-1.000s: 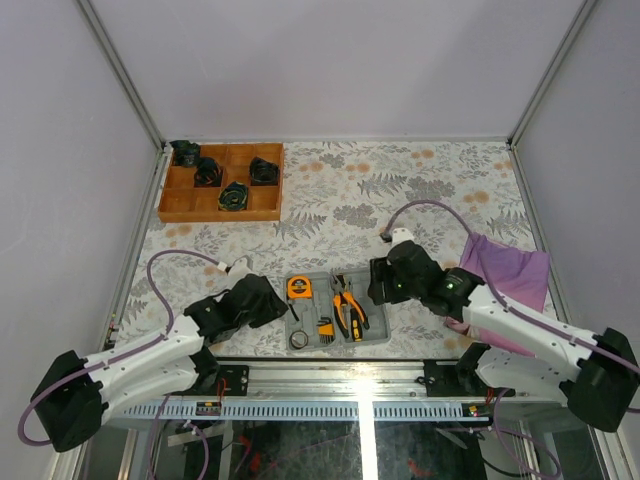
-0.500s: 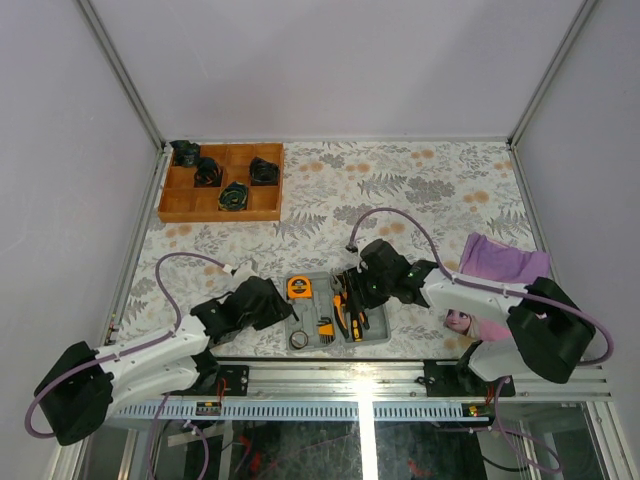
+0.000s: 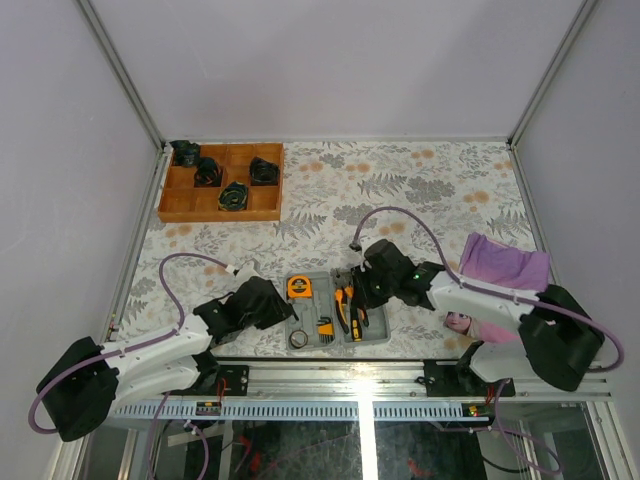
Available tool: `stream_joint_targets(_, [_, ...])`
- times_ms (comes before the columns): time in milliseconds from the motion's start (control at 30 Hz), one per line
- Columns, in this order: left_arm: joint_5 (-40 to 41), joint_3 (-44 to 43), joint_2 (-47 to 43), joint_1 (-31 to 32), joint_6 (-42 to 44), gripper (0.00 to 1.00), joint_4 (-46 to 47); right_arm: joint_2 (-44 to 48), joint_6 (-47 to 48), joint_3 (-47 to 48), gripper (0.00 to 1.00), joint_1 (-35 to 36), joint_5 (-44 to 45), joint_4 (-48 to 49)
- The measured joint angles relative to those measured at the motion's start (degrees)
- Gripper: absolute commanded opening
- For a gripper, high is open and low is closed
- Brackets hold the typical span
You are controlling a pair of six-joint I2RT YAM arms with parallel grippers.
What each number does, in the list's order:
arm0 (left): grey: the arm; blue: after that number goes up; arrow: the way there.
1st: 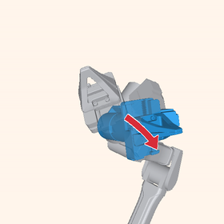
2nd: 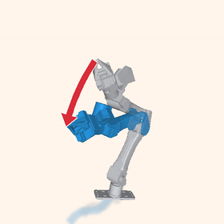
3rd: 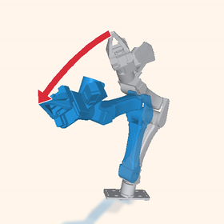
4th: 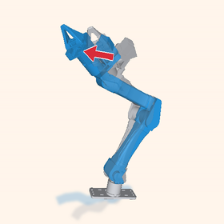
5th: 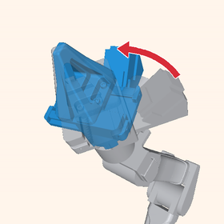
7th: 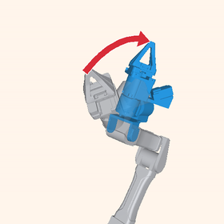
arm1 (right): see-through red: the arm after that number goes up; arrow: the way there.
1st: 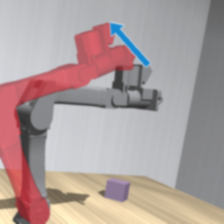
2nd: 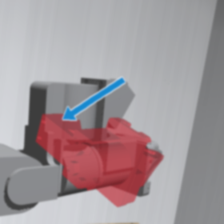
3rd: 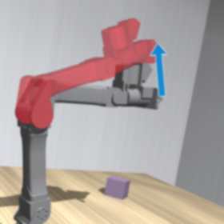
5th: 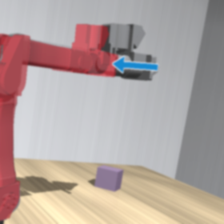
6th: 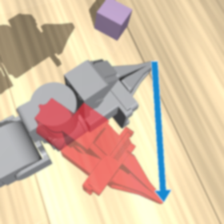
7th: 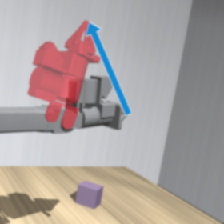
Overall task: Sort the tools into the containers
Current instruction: Adjust the pliers in the storage box.
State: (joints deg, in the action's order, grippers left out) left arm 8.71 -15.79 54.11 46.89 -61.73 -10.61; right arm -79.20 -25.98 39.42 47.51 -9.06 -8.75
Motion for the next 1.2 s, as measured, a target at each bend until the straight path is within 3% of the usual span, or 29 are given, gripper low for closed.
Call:
stream_joint_targets(200, [-0.1, 0.3, 0.0, 0.0, 0.0, 0.31, 0.3, 11.6, -1.4, -1.0, 0.03, 0.0, 5.1, -3.2])
stream_joint_targets(367, [-0.2, 0.3, 0.3, 0.0, 0.0, 0.31, 0.6, 15.1, -2.5, -1.0, 0.03, 0.0, 10.3, -9.5])
stream_joint_targets(633, [-0.2, 0.3, 0.7, 0.0, 0.0, 0.31, 1.1, 14.3, -4.0, -2.4, 0.02, 0.0, 13.1, -16.9])
stream_joint_targets(1200, [-0.6, -0.2, 2.3, 0.0, 0.0, 0.29, 2.2, 5.4, -7.5, -1.7, 0.03, 3.7, 16.8, -16.2])
